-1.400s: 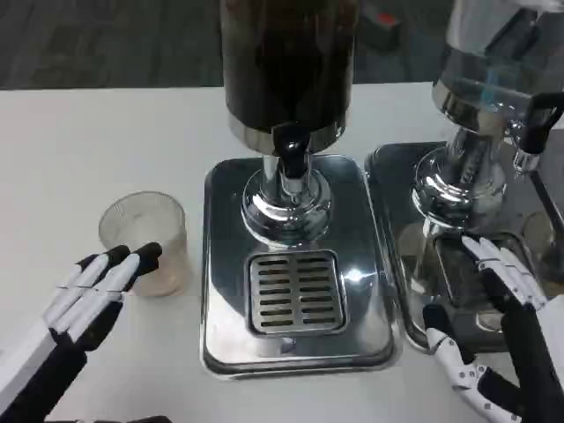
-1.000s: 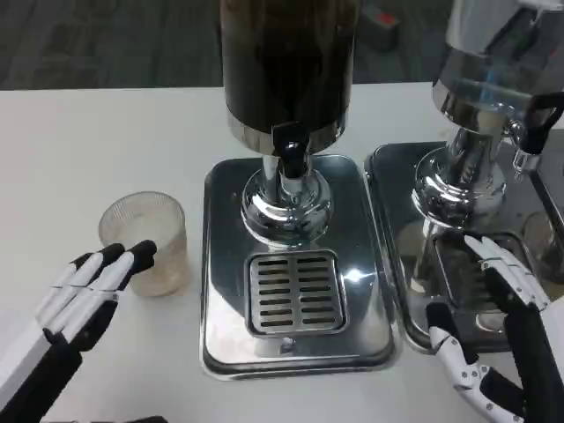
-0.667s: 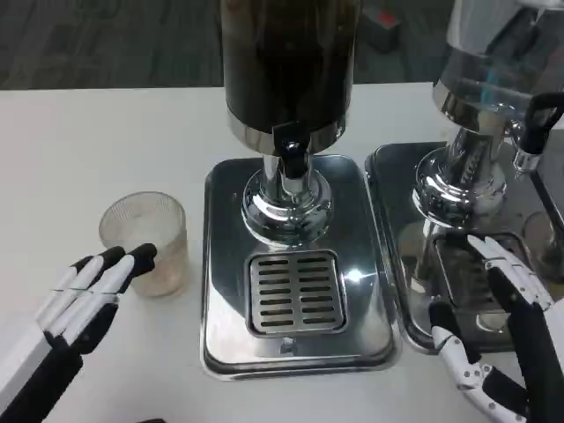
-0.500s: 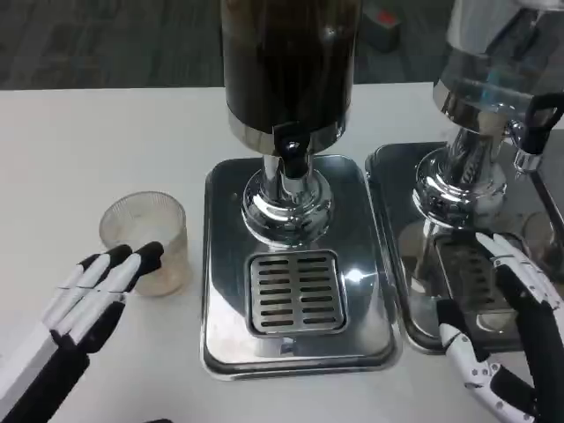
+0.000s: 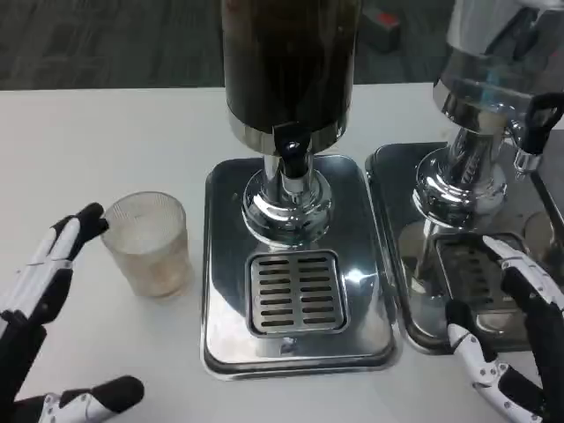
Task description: Grasp the cup under the faucet to collect the drink, then remove the cup.
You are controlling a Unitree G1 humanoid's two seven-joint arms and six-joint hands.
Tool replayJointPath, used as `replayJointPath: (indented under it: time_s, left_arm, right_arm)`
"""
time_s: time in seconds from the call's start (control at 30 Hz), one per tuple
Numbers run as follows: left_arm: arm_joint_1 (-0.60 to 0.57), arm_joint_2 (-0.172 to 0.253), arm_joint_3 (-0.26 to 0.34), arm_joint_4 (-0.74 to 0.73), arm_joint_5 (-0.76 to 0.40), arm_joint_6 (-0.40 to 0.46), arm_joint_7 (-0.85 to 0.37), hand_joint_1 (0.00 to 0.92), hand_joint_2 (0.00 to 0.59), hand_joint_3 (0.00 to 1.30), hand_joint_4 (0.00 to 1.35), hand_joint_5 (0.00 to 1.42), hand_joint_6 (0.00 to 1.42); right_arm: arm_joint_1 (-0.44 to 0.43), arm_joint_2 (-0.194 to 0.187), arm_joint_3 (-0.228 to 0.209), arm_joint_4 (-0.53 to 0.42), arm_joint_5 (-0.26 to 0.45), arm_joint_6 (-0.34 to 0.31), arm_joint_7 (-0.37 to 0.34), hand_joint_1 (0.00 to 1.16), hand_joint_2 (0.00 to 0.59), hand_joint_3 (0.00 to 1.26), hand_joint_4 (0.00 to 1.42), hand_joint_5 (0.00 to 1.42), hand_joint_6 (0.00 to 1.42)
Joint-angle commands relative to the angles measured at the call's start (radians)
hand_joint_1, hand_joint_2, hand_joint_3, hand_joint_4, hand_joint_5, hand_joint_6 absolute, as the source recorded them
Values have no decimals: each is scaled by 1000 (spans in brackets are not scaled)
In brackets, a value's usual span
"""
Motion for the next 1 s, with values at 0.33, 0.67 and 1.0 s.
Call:
replayJointPath:
  time_s: [0.33,0.67,1.0]
  left_arm:
    - [-123,3,-47,20,-136,145,-49,29,1,17,39,173,291]
    - [-245,18,-79,100,-156,222,-86,137,6,96,149,304,433]
    - [-327,35,-94,211,-113,245,-62,177,8,117,176,346,483]
  right_arm:
    - [-19,19,13,-10,24,19,39,464,436,257,242,178,319]
    - [-31,46,38,-19,7,37,45,468,436,279,280,203,319]
    - [-23,67,55,-12,-9,37,30,467,435,301,307,215,319]
